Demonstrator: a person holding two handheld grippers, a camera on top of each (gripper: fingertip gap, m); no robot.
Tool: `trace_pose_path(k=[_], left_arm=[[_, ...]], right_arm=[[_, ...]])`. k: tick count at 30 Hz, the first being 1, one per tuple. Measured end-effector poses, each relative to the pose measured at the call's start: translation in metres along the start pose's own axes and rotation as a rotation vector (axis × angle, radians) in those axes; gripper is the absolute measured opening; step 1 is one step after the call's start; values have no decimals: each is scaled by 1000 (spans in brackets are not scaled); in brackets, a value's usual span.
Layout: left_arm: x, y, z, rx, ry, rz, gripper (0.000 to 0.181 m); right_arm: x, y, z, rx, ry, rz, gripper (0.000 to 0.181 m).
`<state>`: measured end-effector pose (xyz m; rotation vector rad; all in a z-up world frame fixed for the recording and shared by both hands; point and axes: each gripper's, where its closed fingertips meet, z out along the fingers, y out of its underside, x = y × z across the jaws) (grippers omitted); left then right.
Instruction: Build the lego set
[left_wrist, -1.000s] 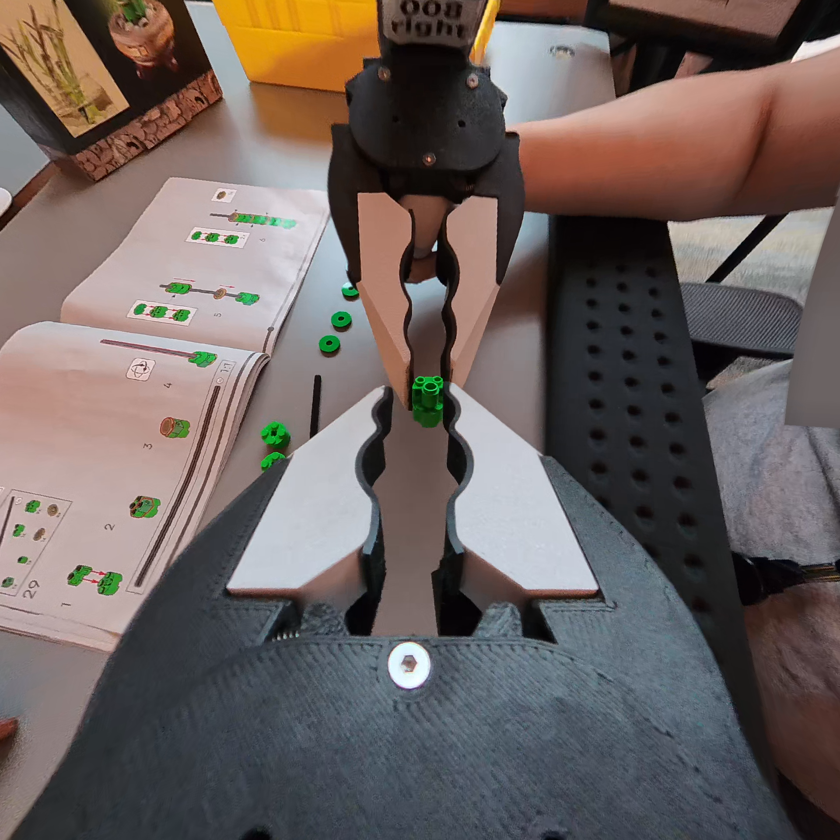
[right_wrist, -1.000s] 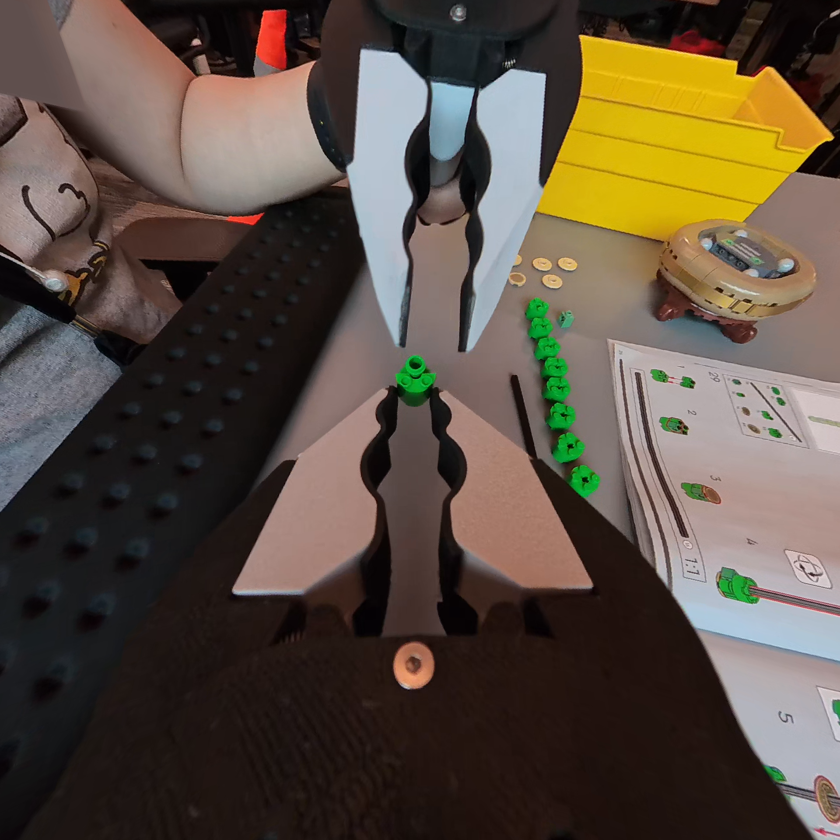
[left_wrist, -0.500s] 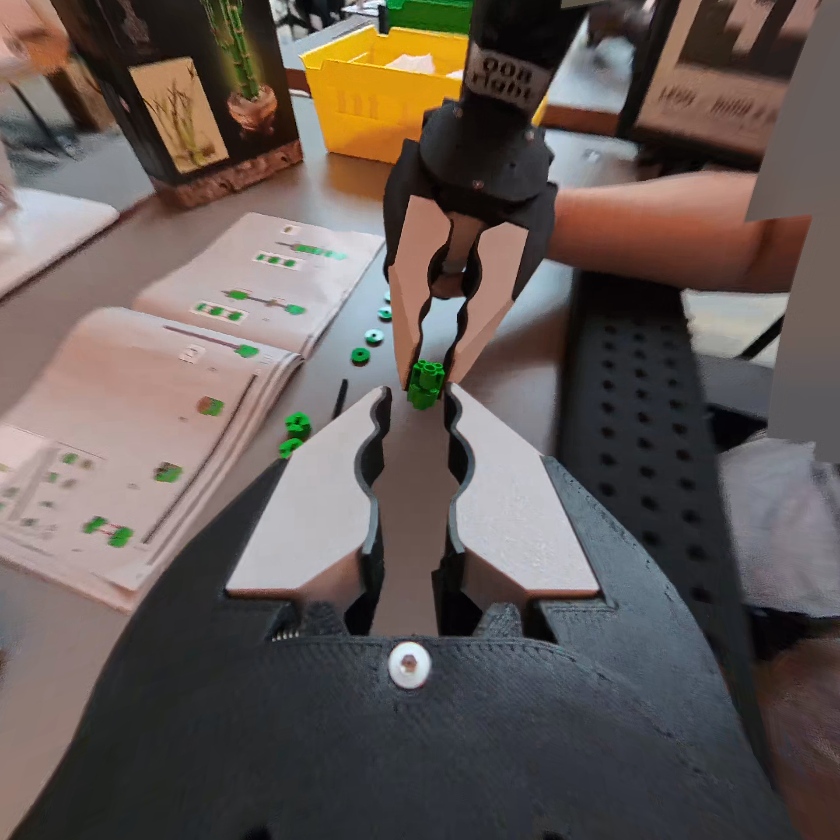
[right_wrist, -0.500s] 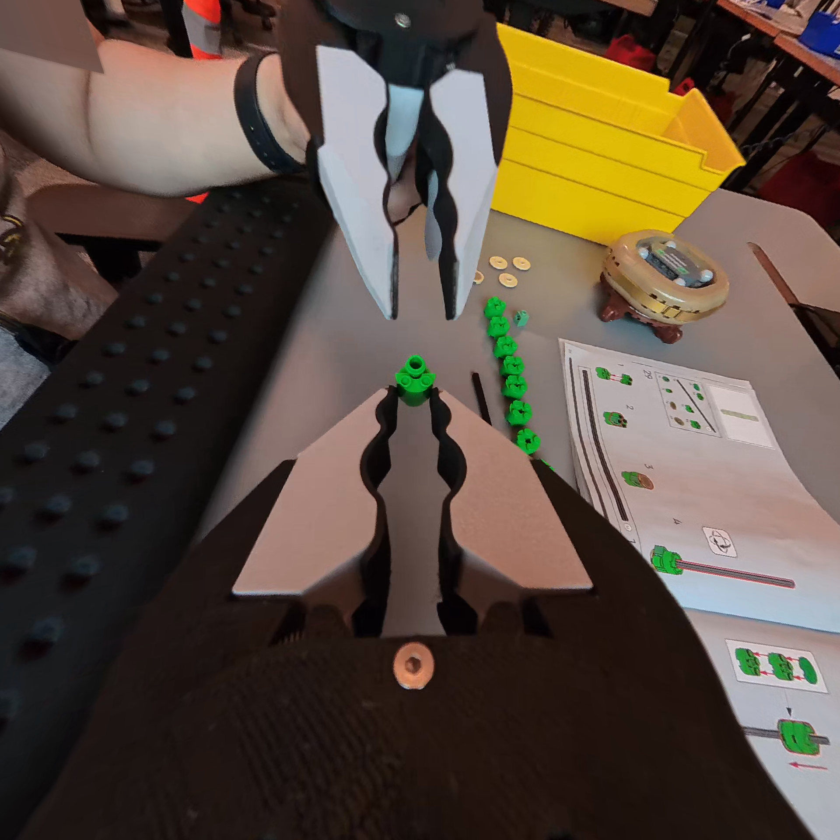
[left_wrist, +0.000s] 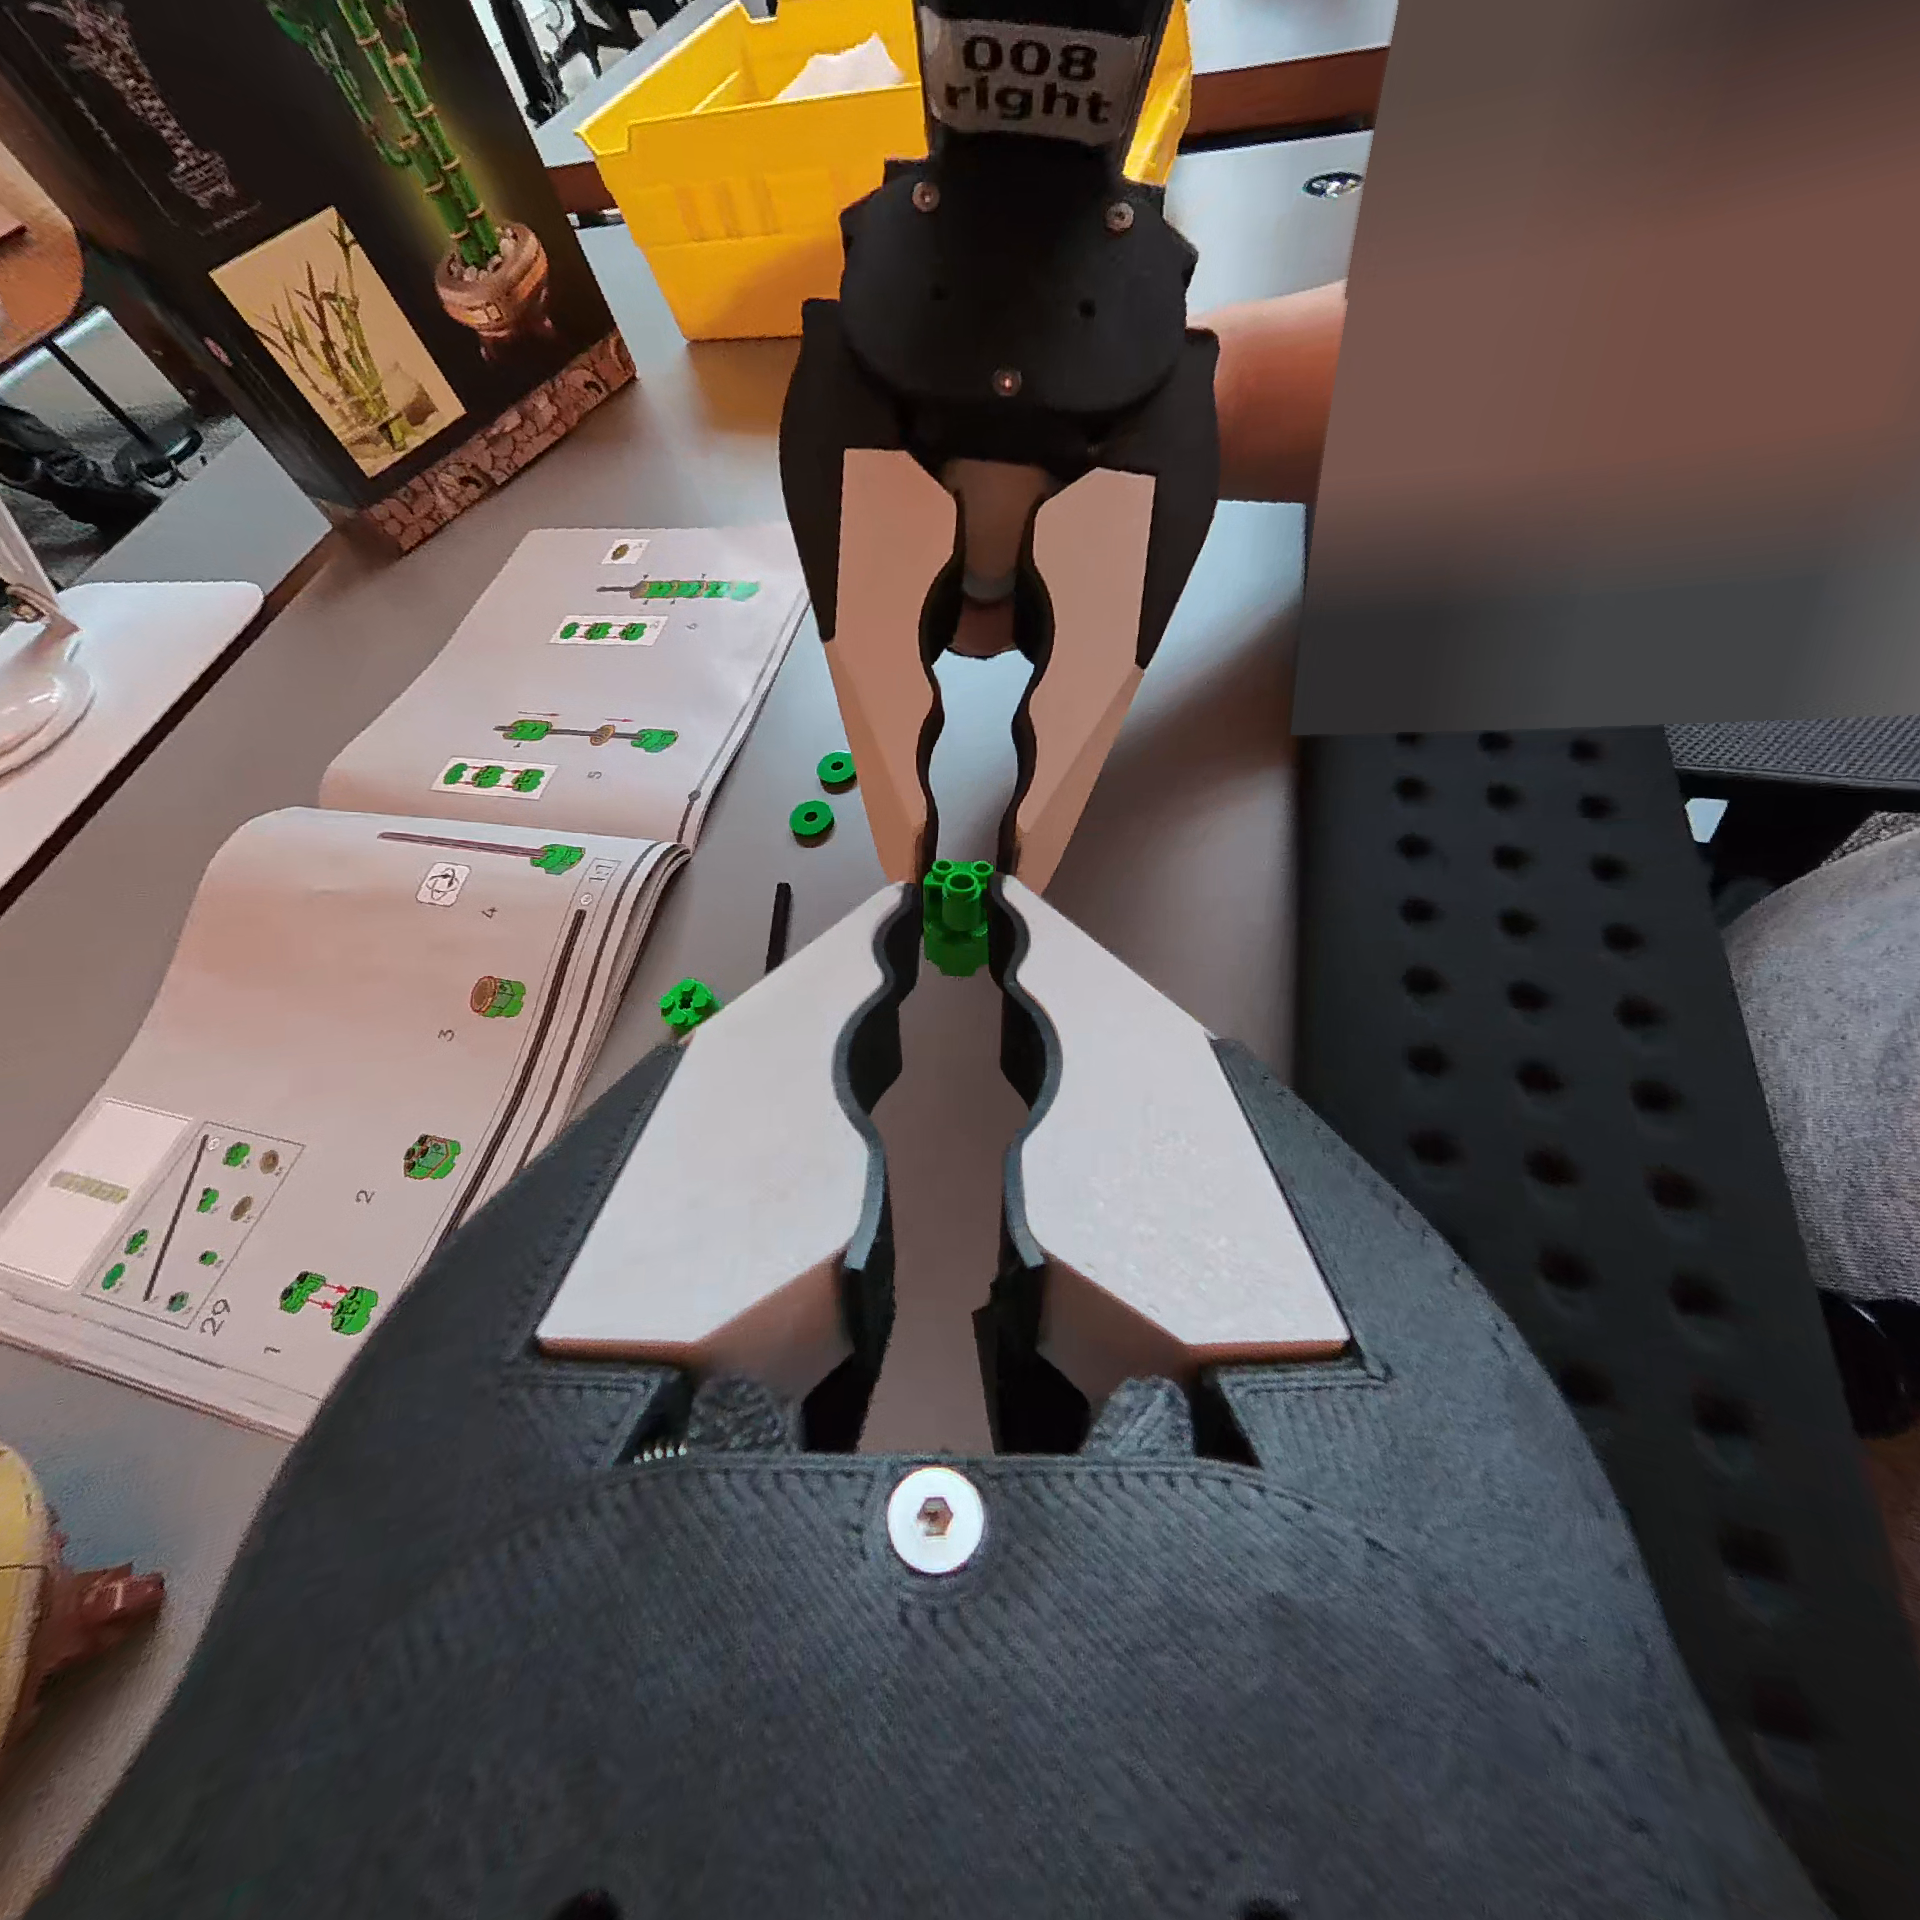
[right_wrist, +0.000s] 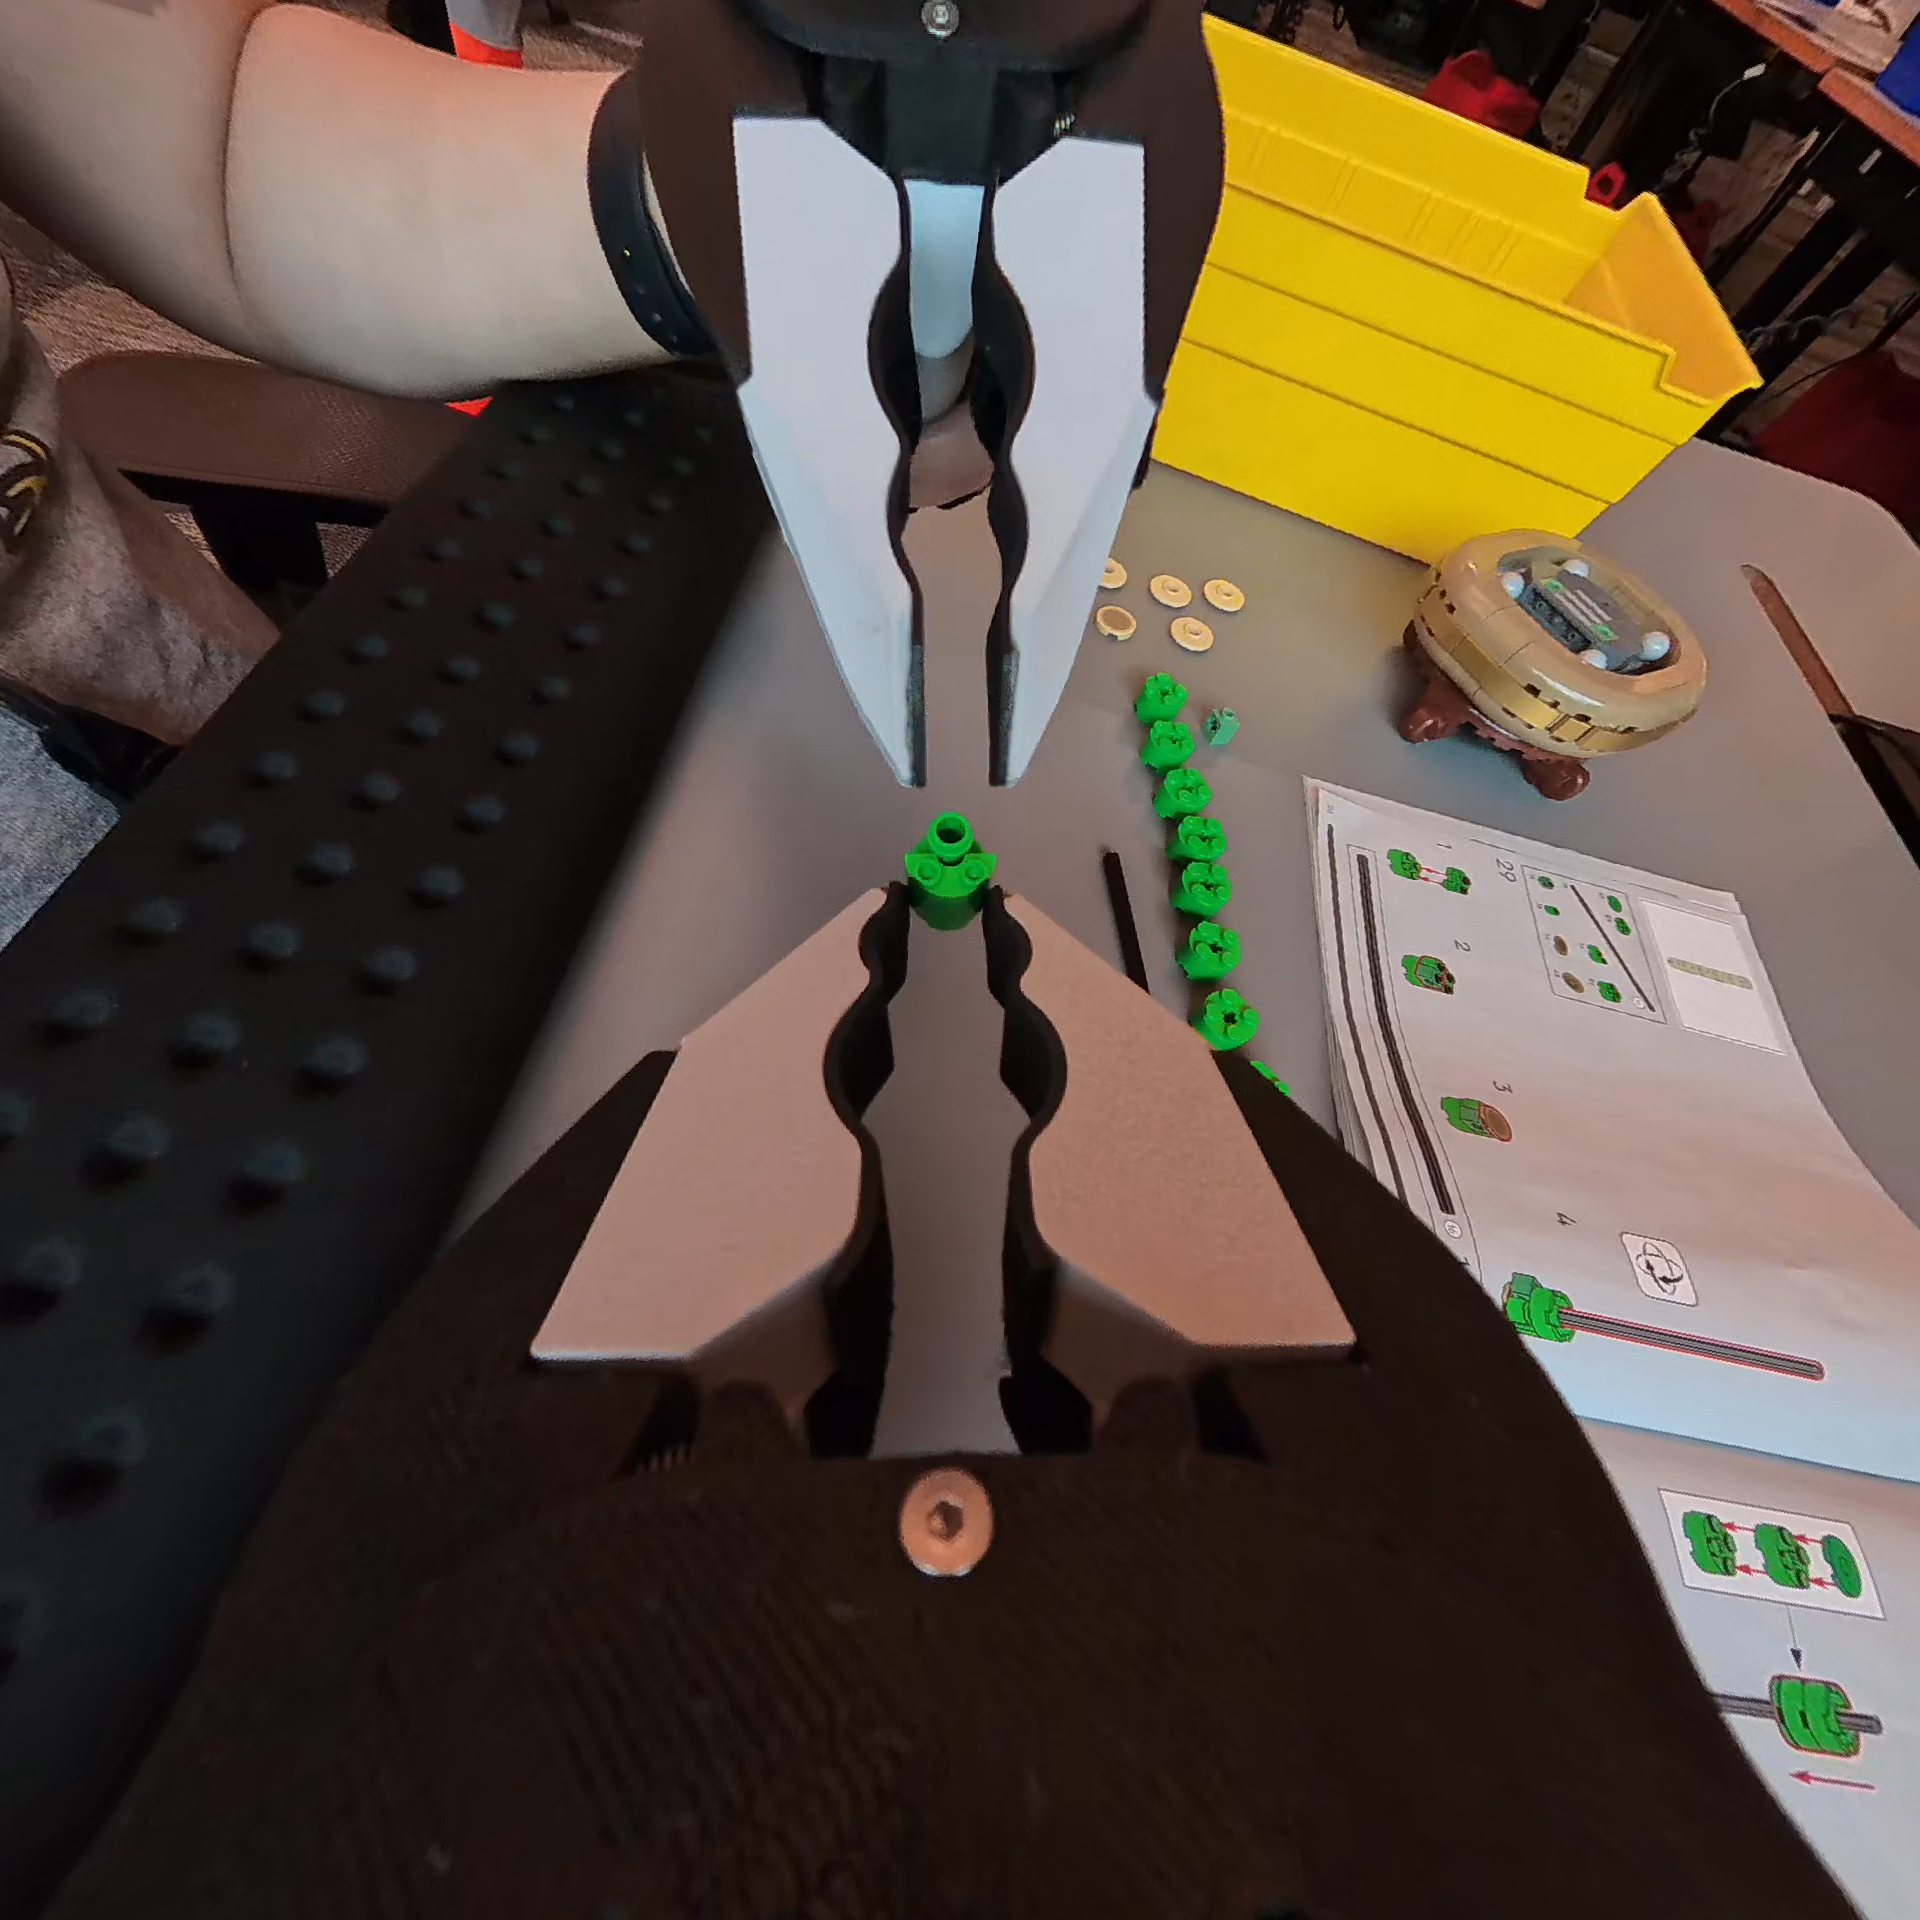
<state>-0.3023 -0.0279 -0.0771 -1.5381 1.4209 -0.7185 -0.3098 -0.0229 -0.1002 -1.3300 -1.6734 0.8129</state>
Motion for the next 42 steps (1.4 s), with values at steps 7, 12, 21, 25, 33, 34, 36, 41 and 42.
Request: trace_pose_path(k=[7,12,21,25,33,34,36,41,42], left_arm=[[3,3,5,-8,15,0,9],[4,6,9,-26,23,3,7],[5,8,9,-33,23,14,6],[3,9,8,-34,11,25,6],[0,8,6,-21,-1,23,6],[0,8,6,-19,-1,21,6],[-1,9,5,-17,-1,20,6],[-2,10,4,-16,-8,22,6],[-3,10,4,-16,-8,23,6]], right_arm=[[-1,-1,0,3,-3,-1,13],[-2,-2,0,2,-6,-3,13],[-3,0,1,-5,-14,0,13],[-3,1,1,-6,-14,1,13],[-1,-1,0,8,-10,8,13],[-1,-1,0,9,-10,7,13],[-2,-1,1,9,-11,5,13],[-3,-1,1,7,-9,-12,13],[-3,-1,1,5,-7,-17,13]])
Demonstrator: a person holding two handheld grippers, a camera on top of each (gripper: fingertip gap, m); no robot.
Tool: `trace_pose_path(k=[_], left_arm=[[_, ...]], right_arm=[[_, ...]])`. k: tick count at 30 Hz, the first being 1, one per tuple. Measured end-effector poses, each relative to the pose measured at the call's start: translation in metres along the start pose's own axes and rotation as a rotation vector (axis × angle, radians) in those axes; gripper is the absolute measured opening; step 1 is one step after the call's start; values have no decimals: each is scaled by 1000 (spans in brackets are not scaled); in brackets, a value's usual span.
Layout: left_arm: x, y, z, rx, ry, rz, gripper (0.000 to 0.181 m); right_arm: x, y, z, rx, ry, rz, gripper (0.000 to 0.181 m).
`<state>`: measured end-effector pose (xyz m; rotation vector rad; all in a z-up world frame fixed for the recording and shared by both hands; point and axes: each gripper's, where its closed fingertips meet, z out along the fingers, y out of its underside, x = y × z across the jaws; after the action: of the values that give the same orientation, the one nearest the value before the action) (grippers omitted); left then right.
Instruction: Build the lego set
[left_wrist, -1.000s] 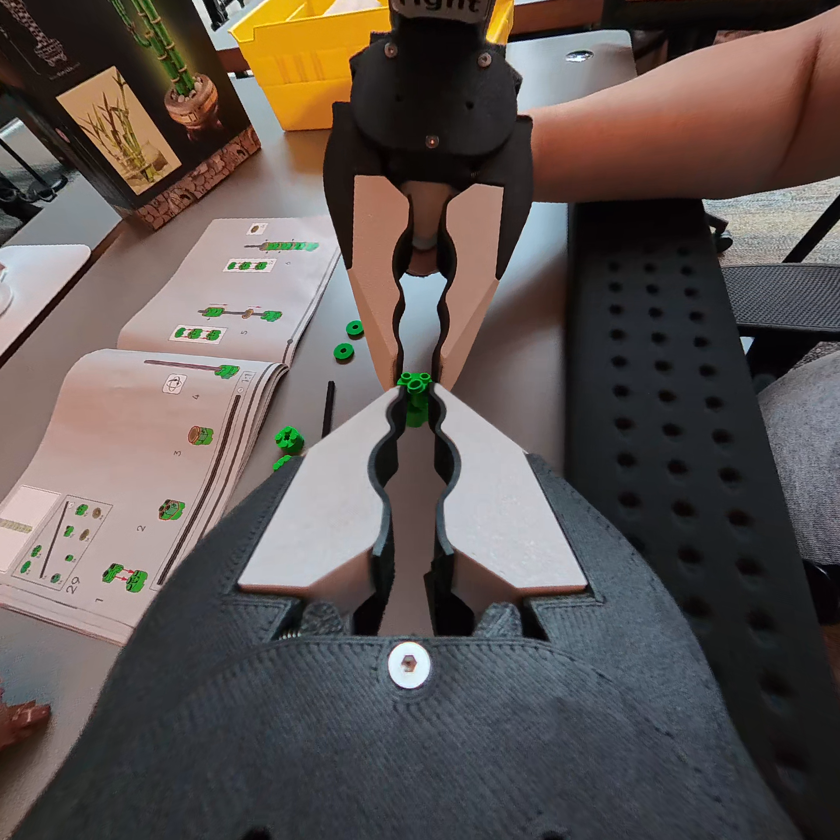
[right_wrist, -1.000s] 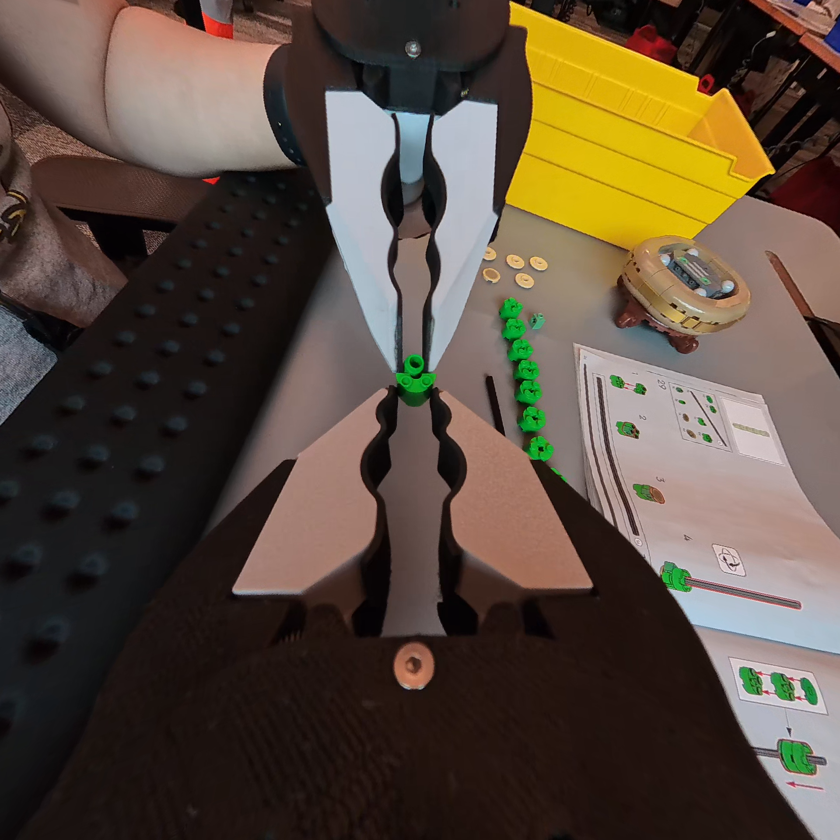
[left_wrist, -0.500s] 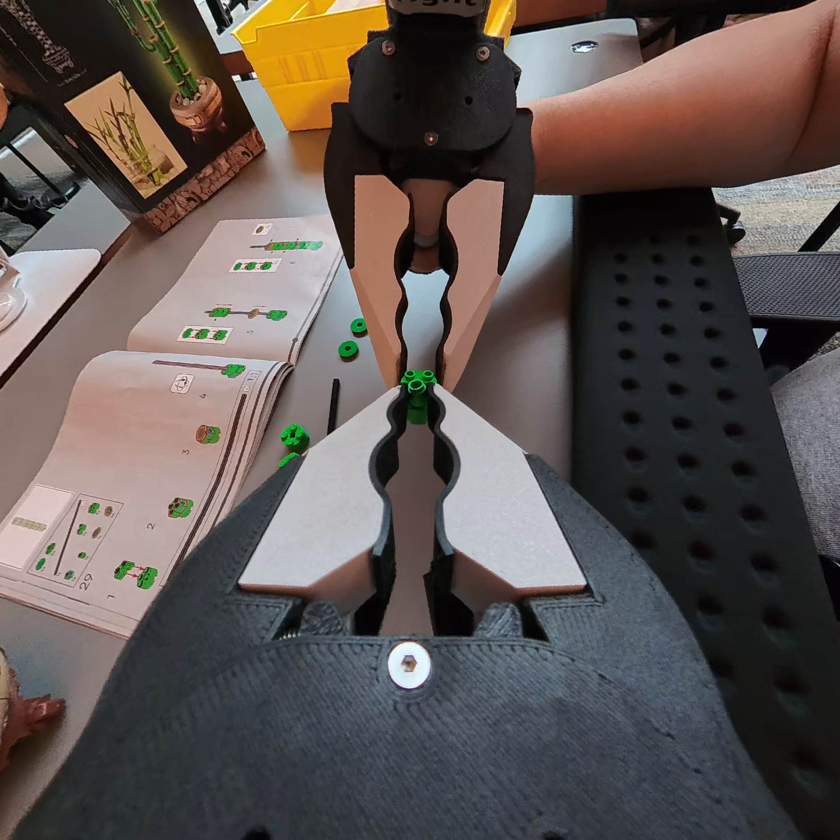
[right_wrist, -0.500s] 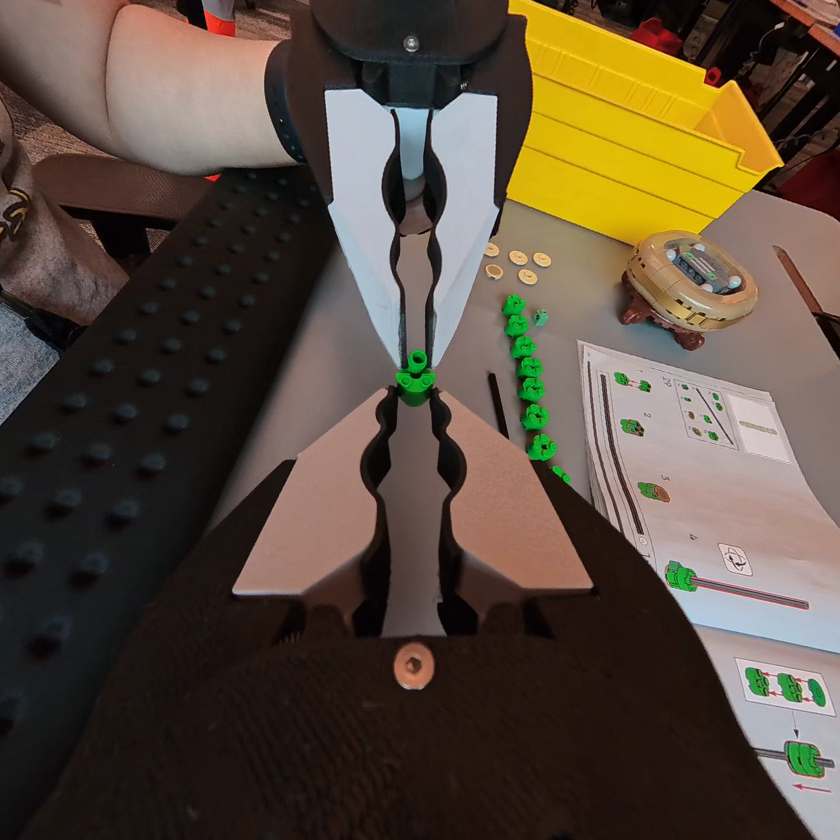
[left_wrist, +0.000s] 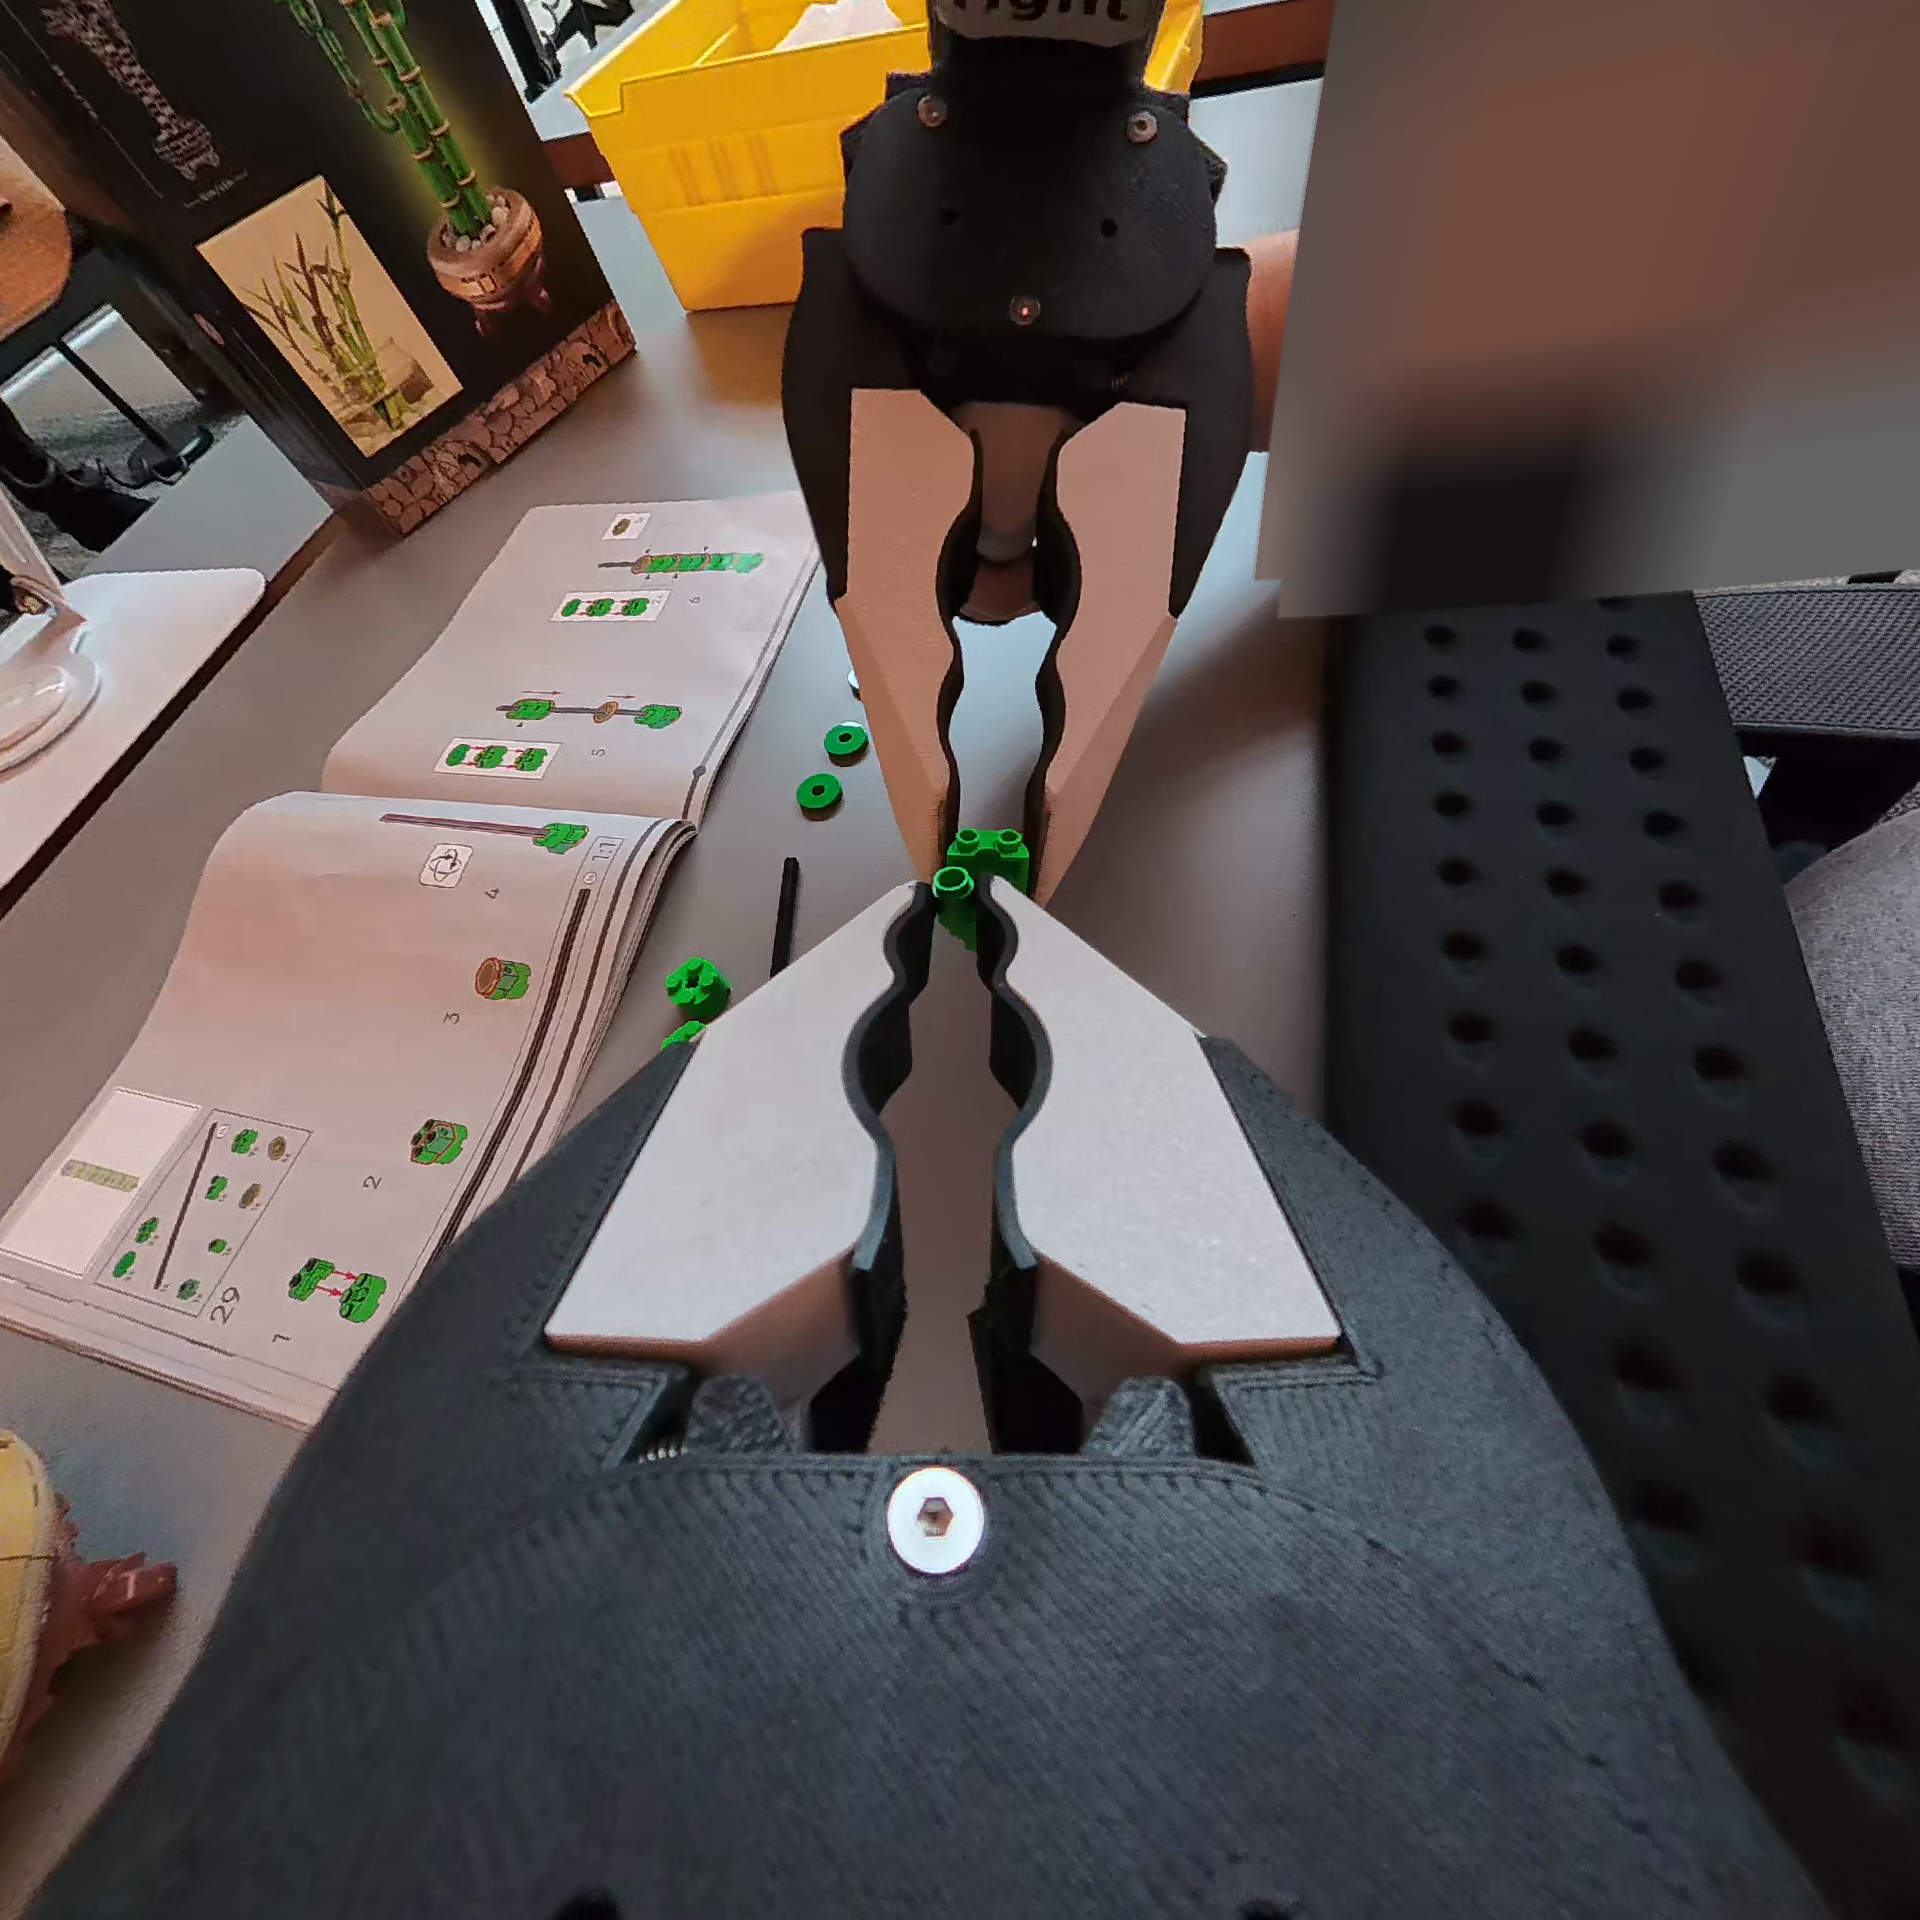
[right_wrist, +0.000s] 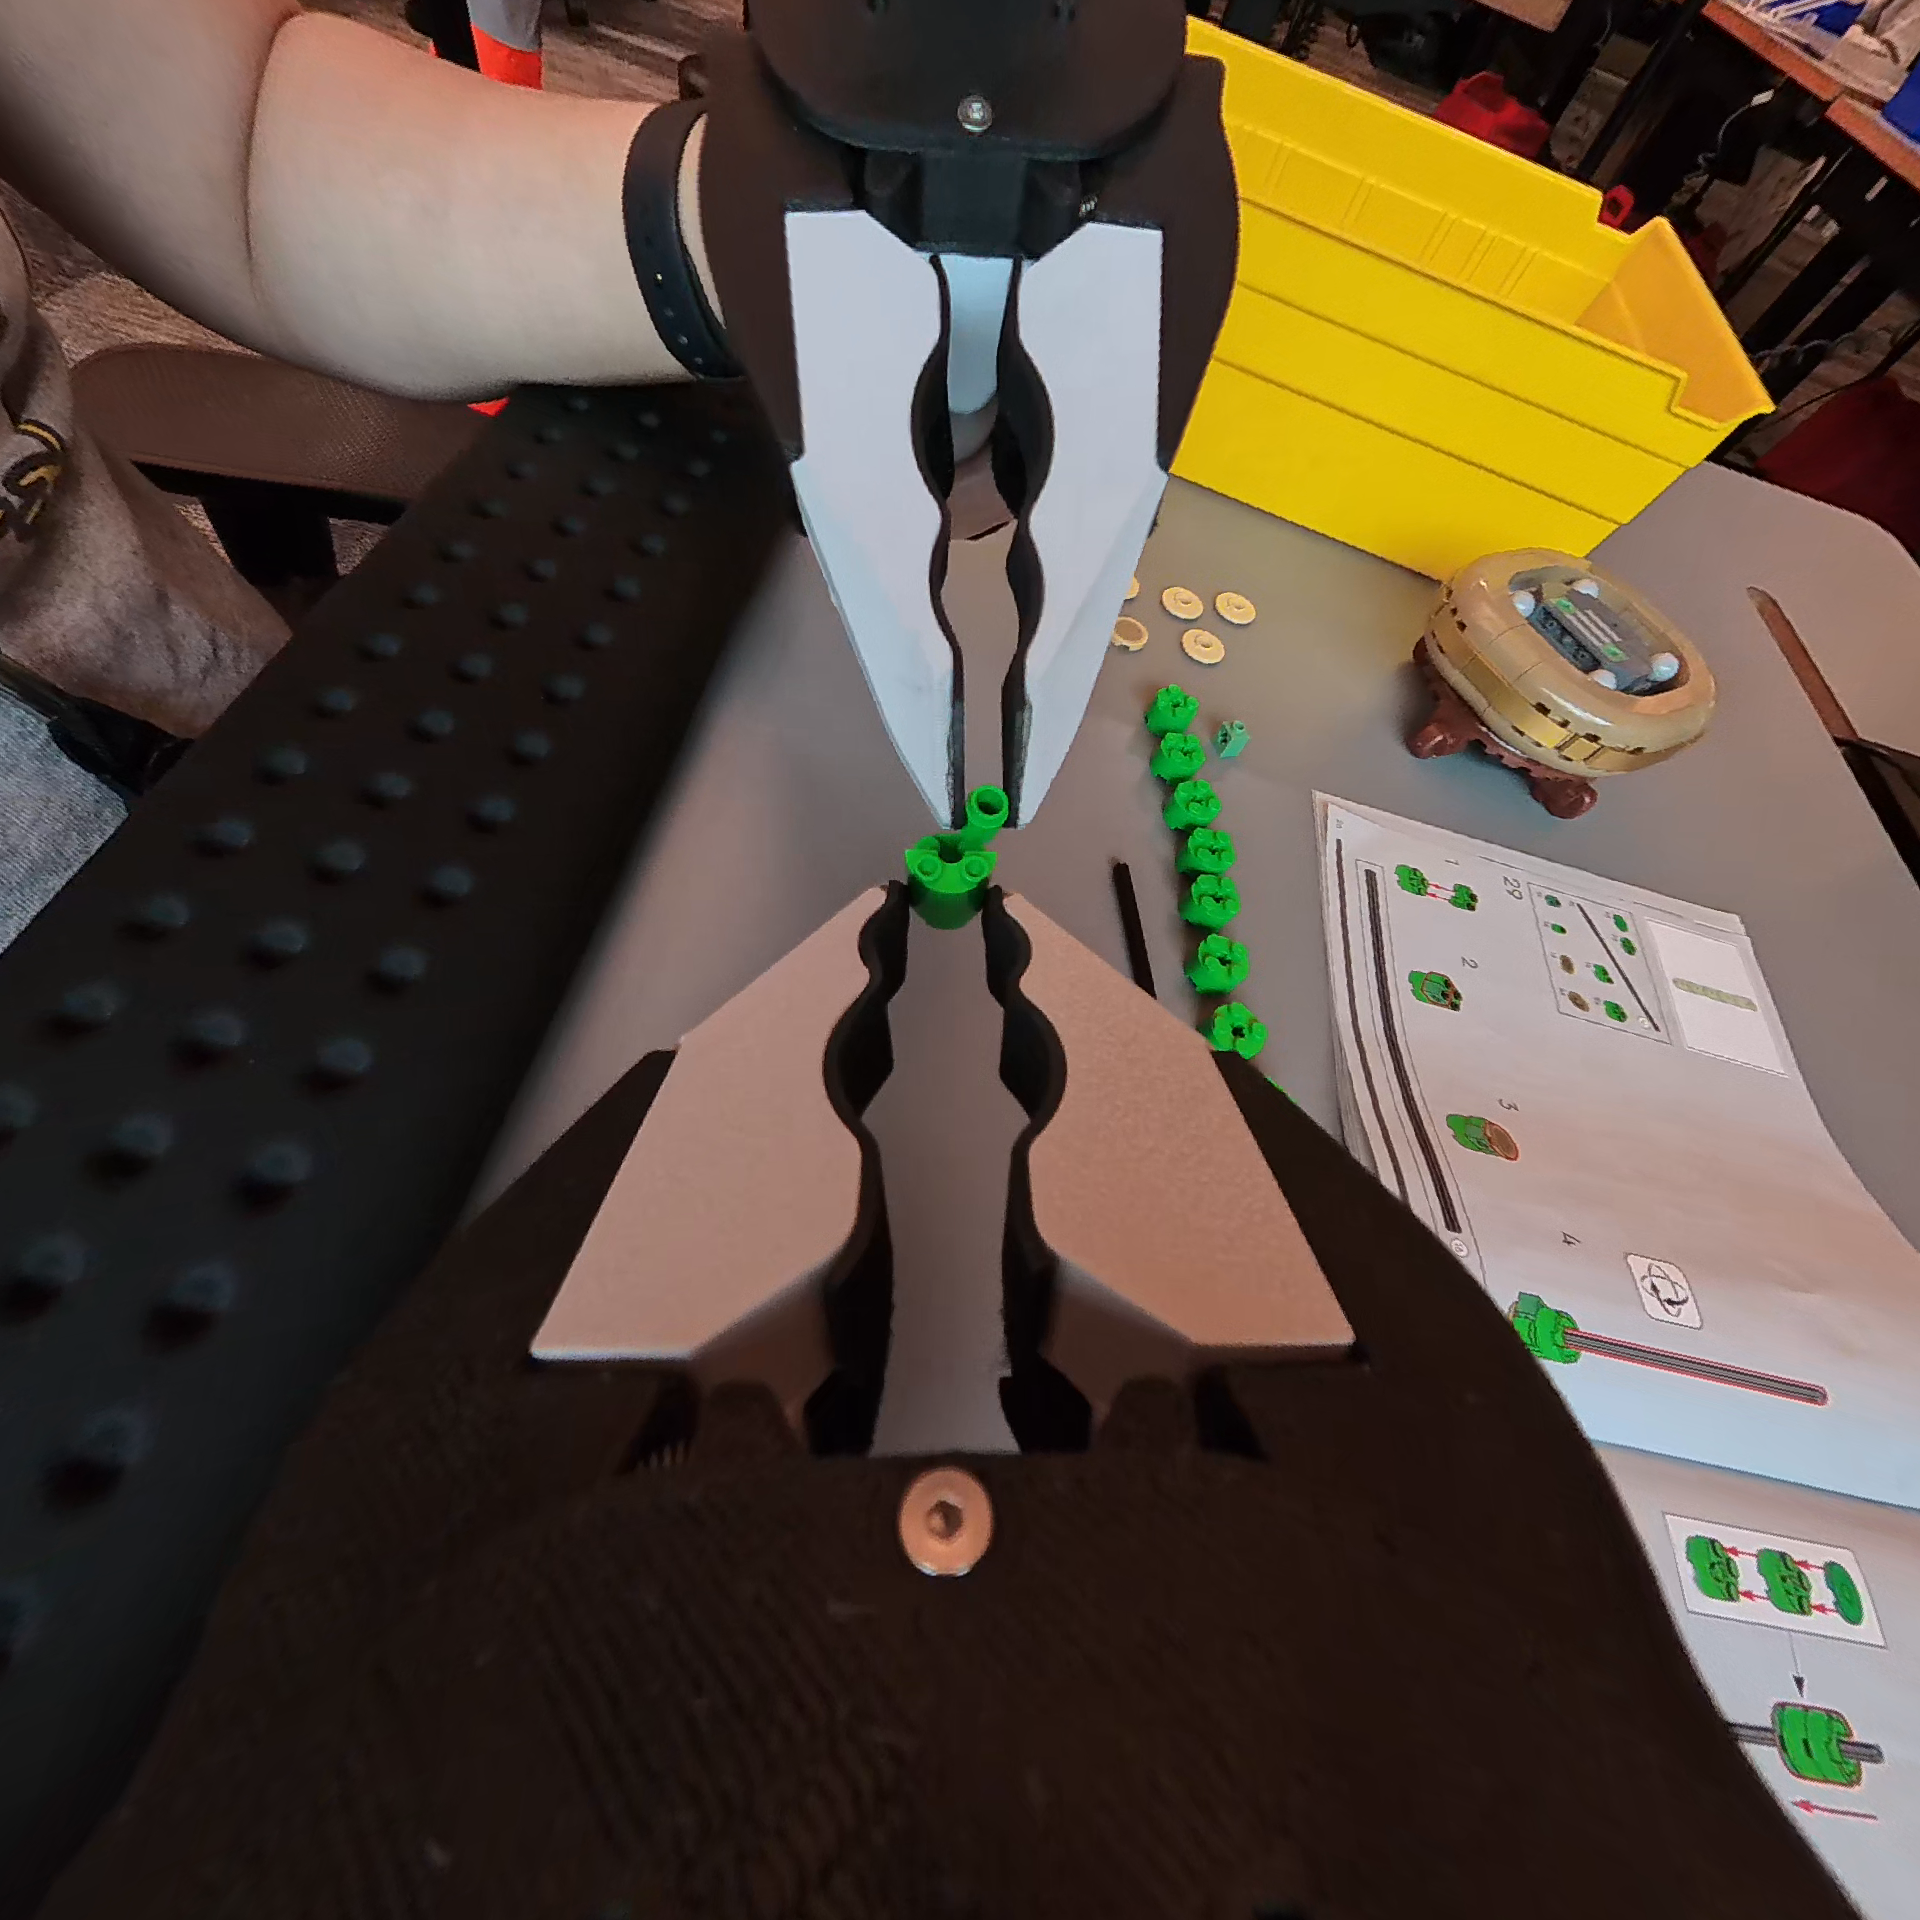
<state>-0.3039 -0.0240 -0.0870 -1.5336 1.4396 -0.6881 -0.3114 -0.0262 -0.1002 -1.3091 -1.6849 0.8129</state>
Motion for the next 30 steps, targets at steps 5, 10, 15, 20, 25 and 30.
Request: trace_pose_path(k=[5,10,15,20,25,30], left_arm=[[0,0,0,0,4,0,6],[1,0,1,2,6,6,6],[2,-3,0,20,0,21,6],[7,-9,0,57,42,0,6],[7,-8,0,63,50,-14,6],[9,-9,-2,84,87,-47,6]], right_arm=[[0,0,0,-5,5,-11,13],[0,1,1,-13,11,-29,13],[-1,-1,1,-12,17,-40,13],[-2,-2,1,-12,16,-50,13],[-2,-6,-1,9,20,-60,13],[-3,-9,-1,12,32,-92,13]])
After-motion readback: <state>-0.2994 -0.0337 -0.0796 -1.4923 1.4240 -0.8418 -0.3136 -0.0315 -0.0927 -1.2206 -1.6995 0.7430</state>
